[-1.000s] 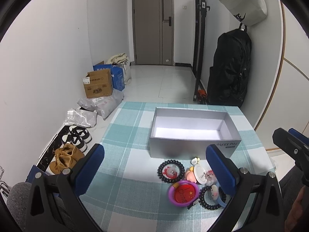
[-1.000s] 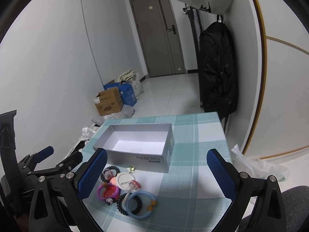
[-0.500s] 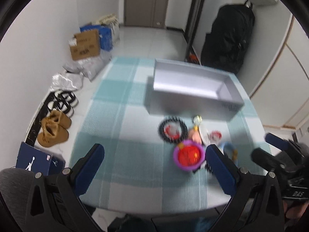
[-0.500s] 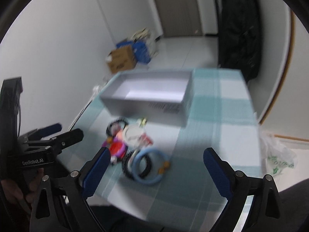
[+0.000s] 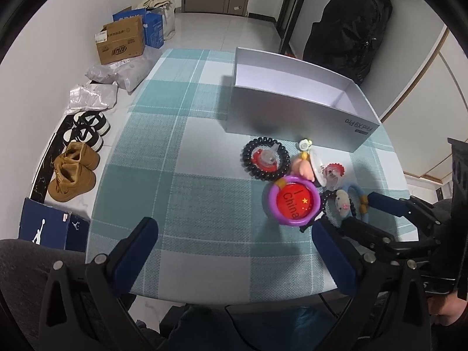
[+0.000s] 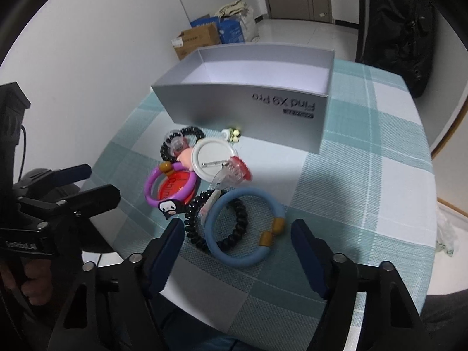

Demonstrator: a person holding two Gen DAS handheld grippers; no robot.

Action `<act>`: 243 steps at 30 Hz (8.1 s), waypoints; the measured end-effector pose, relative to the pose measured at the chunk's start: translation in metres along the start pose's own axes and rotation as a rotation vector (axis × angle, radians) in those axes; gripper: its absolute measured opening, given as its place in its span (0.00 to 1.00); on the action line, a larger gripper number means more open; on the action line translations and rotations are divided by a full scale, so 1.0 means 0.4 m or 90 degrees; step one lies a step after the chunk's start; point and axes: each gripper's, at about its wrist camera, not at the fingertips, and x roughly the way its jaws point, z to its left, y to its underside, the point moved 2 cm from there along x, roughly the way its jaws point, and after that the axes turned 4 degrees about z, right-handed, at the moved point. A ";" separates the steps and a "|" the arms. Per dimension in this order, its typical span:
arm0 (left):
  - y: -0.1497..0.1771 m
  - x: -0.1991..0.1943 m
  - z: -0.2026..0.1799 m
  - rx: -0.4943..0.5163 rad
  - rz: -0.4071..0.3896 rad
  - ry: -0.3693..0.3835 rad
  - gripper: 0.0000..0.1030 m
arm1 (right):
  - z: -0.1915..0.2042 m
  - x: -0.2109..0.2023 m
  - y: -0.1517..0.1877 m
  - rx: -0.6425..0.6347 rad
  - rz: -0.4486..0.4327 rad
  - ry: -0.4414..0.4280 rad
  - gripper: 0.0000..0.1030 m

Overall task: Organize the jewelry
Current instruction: 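Reach the right tool to the light blue bangle and grasp it, then grasp the purple bangle with the left tool while the right tool holds the blue bangle, then carry both bangles into the silver box and open both tools, then lift both tools out of the box back toward the jewelry, then grasp the black coiled hair tie with the right tool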

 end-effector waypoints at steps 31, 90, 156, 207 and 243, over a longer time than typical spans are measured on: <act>-0.019 0.080 -0.085 0.102 0.050 0.013 0.90 | -0.072 -0.105 -0.025 0.070 -0.122 0.024 0.59; -0.279 0.013 -0.062 0.140 -0.065 0.123 0.44 | -0.099 -0.139 -0.334 0.086 -0.151 -0.091 0.59; -0.081 -0.108 -0.062 0.033 -0.138 0.045 0.71 | -0.084 -0.208 -0.084 0.105 -0.211 -0.029 1.00; -0.009 -0.022 0.058 -0.062 -0.064 0.069 0.92 | 0.071 0.030 -0.001 -0.105 -0.003 0.104 0.37; 0.013 0.045 -0.058 0.095 0.007 0.032 0.91 | -0.004 0.026 -0.038 -0.018 0.007 0.009 0.09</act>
